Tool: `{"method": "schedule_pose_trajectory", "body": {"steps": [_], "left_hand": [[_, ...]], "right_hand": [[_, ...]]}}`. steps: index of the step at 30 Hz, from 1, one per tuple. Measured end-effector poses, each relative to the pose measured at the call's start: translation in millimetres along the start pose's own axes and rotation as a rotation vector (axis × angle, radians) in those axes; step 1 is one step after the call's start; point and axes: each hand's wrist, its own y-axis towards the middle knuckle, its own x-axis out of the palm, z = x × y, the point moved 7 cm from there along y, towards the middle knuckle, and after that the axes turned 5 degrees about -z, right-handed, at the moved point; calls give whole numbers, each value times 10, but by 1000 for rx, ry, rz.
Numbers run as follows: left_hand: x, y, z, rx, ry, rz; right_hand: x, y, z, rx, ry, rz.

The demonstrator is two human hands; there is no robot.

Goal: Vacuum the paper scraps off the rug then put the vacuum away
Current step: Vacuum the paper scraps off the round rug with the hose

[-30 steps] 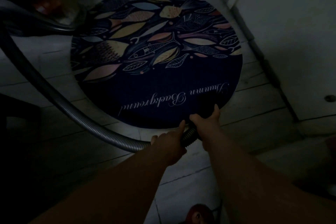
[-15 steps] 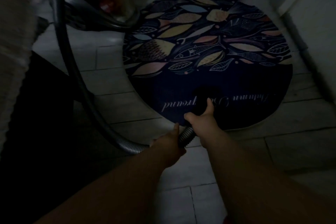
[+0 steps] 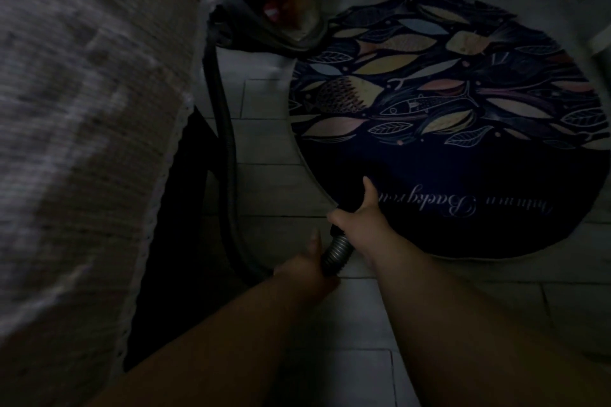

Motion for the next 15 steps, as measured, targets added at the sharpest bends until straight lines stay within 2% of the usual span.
{"method": "schedule_pose_trajectory", "body": {"steps": [6,15], "left_hand": [[74,-63,47,15,29,-6],[484,-19,608,87,56,-51]], "right_hand": [[-24,-51,27,5,-50,-54],[-677,-243,281,73,-47,-25]]}}
